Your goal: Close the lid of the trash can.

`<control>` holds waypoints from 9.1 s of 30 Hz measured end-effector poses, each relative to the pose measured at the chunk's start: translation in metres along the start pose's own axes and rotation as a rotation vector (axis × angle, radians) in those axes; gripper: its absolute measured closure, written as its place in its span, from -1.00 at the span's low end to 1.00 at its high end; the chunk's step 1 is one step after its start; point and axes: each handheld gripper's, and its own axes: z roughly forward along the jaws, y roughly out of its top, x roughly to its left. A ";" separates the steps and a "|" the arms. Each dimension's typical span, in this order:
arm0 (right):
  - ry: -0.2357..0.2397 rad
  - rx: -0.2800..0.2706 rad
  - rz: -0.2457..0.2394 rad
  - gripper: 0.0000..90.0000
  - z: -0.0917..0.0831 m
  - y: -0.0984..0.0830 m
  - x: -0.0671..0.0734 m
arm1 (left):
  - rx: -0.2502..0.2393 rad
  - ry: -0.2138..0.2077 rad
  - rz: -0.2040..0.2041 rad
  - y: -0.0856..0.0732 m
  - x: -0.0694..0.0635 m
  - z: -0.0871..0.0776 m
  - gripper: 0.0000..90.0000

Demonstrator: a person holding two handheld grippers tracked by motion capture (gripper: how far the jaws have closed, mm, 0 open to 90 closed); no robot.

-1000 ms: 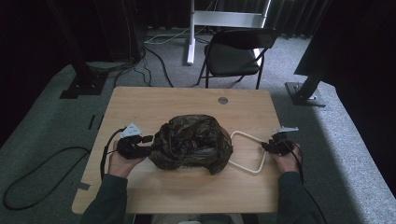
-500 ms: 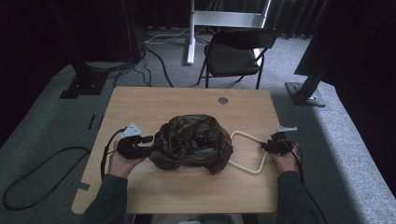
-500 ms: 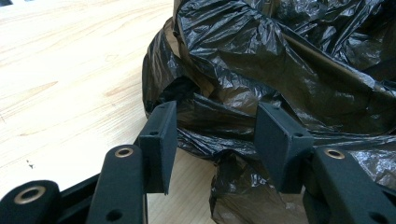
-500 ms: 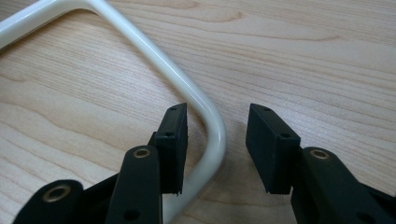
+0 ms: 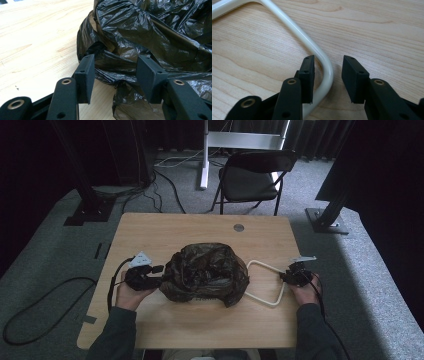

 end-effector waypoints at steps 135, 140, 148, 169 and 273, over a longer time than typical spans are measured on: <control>-0.048 0.025 -0.099 0.74 -0.024 0.001 -0.034 | 0.003 -0.003 -0.004 -0.001 0.001 0.001 0.12; -0.053 0.008 -0.093 0.74 -0.032 0.005 -0.037 | 0.004 -0.002 -0.002 -0.001 0.001 0.001 0.12; -0.054 -0.012 -0.094 0.74 -0.044 0.012 -0.041 | 0.003 -0.003 -0.003 -0.001 0.000 0.001 0.12; -0.016 -0.094 -0.145 0.74 -0.071 0.052 -0.026 | 0.000 -0.002 -0.006 -0.001 0.001 0.000 0.12; 0.156 -0.157 -0.387 0.75 -0.071 0.121 0.066 | 0.010 0.016 0.015 0.018 -0.005 0.038 0.12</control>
